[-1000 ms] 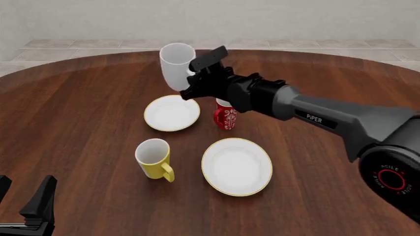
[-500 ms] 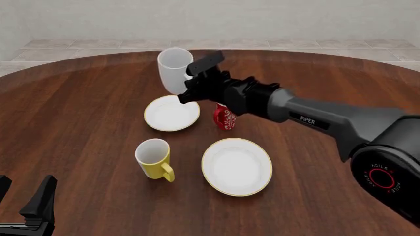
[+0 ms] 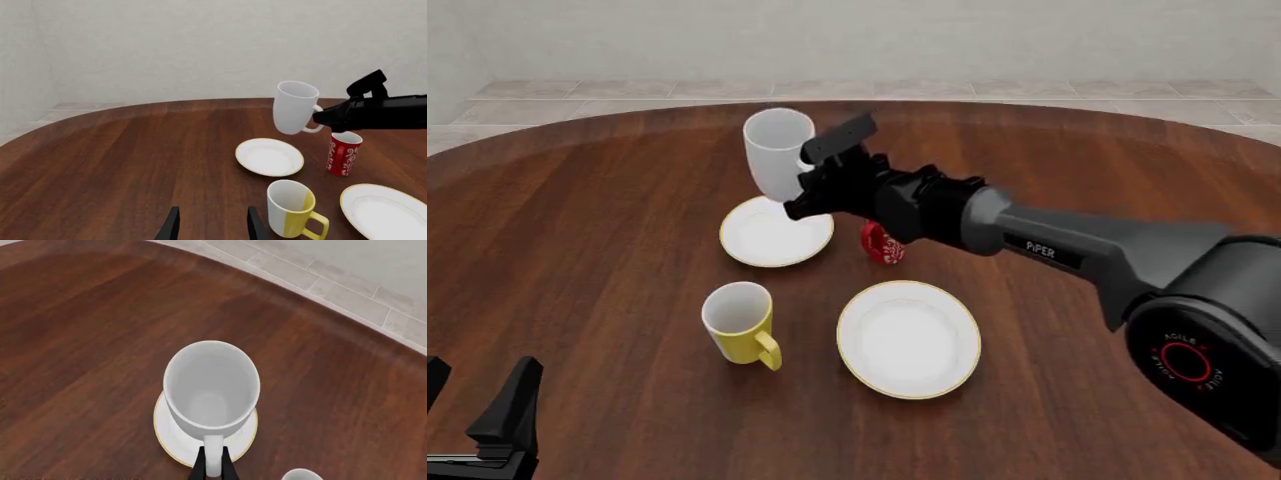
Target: Put the white mug on the left plate.
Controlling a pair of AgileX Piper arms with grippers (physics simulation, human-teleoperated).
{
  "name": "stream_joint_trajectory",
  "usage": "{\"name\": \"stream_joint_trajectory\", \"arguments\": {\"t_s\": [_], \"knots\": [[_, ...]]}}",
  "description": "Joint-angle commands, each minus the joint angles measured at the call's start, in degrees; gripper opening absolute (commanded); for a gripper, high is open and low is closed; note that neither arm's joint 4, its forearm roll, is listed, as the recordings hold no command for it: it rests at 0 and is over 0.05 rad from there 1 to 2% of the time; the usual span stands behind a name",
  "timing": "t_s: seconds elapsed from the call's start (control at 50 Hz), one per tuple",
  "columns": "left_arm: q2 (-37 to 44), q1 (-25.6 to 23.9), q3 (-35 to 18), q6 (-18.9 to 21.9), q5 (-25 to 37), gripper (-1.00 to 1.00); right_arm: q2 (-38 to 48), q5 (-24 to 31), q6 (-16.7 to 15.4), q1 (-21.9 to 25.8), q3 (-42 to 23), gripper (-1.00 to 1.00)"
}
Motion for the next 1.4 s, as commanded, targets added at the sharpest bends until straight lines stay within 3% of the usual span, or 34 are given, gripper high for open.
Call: {"name": "stream_joint_trajectory", "arguments": {"t_s": [0.02,1.4], "knots": [[0.00,0.00,0.00,0.00,0.00,1.00,0.33,-0.47,0.67,0.04,-0.04,-1.00],[0.00,0.00,0.00,0.00,0.00,1.00,5.04,-0.26,1.98,-0.50,-2.37,-1.00]]}}
